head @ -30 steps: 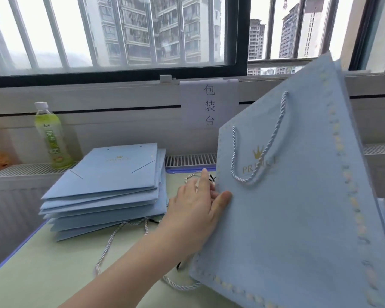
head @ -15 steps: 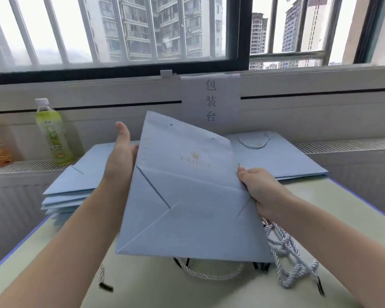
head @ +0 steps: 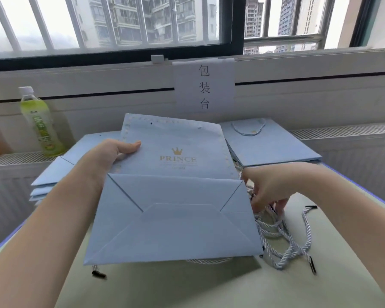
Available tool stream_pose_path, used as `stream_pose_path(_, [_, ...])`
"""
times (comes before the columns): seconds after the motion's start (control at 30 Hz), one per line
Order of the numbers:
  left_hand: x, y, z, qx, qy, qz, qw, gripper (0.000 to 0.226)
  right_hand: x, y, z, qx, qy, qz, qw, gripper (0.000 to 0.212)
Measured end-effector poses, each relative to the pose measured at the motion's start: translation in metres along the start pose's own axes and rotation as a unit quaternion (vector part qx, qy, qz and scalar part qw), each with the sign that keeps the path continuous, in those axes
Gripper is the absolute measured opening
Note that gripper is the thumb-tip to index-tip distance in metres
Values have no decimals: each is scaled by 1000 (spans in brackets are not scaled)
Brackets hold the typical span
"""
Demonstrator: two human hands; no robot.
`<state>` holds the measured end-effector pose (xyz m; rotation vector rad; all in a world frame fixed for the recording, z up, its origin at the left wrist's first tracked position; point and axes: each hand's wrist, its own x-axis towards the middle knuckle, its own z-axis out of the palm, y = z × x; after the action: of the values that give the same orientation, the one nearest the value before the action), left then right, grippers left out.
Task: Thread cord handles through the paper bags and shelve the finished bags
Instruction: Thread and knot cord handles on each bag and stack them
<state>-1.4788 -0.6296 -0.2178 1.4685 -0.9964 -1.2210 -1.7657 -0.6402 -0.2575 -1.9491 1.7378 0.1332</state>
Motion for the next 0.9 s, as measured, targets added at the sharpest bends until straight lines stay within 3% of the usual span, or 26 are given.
stream_pose_path(0.07, [1,0,2,8,-2,1,1000,13,12,1,7,14,36,-32,999,51])
stream_pose_path(0.17, [-1,-1,6,13,-15,-15,1000,13,24,-5,20,14,206,-84,975,6])
stream_pose_path(0.23, [0,-3,7,22,-15,-14,1000,13,29,-8,23,28,271,-118,955,9])
stream_pose_path(0.37, [4,-4,6,31,-8,-13,999,10,21,-4,9,85,288,-92,949,15])
stream_pose_path(0.43, [5,-4,4,37,-4,-16,999,11,12,0,0,31,290,-61,954,15])
stream_pose_path(0.57, [5,-5,7,35,-7,-14,999,10,-3,0,-2,-29,132,19,991,36])
stream_pose_path(0.63, [4,-5,8,38,-9,-17,999,10,-1,-2,5,-41,104,18,994,41])
stream_pose_path(0.73, [2,-7,11,26,-23,-34,999,11,7,-9,11,-54,134,-15,989,22])
stream_pose_path(0.9, [1,-11,17,-13,-61,-27,998,18,11,-3,2,54,240,-19,969,25])
